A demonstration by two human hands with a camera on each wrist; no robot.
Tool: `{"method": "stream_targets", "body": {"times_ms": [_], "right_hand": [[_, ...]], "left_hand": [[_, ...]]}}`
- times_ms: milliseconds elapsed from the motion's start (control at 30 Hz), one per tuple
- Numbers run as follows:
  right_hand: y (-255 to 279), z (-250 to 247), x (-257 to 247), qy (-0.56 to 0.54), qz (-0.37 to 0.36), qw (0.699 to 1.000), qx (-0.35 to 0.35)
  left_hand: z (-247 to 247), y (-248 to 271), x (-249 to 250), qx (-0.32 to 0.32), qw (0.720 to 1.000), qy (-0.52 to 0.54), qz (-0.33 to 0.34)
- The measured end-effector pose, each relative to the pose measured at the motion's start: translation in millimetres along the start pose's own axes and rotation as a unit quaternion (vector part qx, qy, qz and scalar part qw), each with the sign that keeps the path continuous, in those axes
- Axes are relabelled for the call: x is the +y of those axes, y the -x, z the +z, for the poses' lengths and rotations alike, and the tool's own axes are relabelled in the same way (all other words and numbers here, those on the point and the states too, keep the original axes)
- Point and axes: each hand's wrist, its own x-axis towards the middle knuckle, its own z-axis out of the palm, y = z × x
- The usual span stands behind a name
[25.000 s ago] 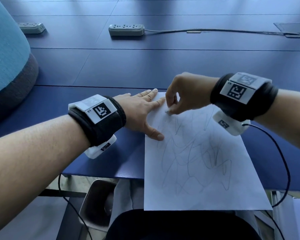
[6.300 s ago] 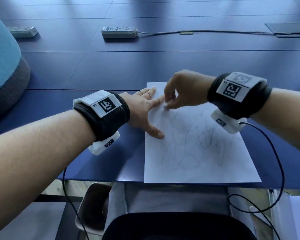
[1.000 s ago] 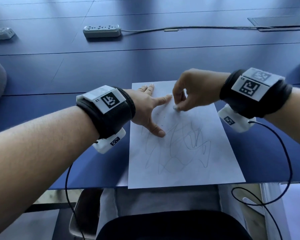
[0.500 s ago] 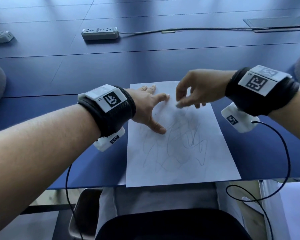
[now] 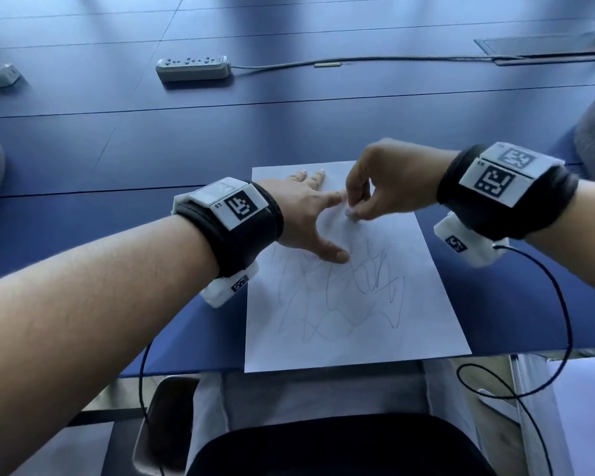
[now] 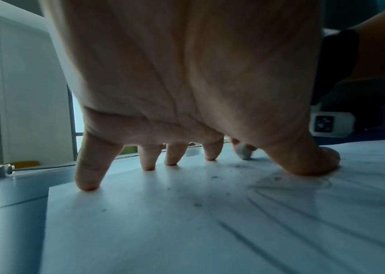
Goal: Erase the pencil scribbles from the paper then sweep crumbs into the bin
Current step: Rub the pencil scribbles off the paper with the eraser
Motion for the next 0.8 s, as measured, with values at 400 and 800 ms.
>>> {"method": "stream_targets", "body": {"times_ms": [400,800], "right_hand": [[3.6,1.2,4.0,-0.045,0.009,0.998,-0.052],[3.3,-7.8,20.4,-0.045,0.051,0.998,-0.006]], "left_hand": [[-3.2,0.2,2.6,-0.026,1.0,-0.006,-0.012],[-6.3,-8.2,7.2,-0.034,0.999,0.0,-0.016]]}}
